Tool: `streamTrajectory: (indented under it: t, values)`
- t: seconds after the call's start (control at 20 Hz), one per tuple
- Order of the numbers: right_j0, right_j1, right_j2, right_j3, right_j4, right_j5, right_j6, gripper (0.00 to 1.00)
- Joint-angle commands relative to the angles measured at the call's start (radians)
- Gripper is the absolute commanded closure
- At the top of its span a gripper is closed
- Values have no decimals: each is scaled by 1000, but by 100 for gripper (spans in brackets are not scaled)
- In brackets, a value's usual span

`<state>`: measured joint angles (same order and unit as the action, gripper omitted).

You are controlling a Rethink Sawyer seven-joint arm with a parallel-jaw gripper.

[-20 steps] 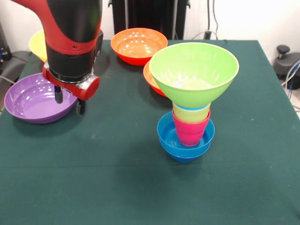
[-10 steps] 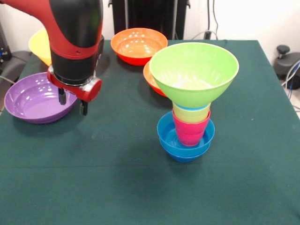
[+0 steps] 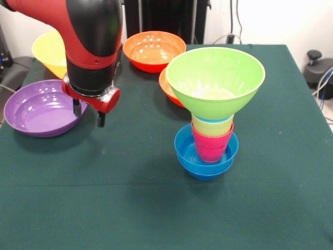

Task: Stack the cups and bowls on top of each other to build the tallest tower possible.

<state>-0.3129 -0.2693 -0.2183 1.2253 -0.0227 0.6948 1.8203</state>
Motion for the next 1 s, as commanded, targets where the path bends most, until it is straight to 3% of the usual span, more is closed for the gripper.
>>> streamTrajectory:
  t: [0.05, 1.0]
  values:
    - [-26, 19, 129, 71, -81, -61, -76, 0]
    - [-40, 12, 136, 99, -115, -82, -69, 0]
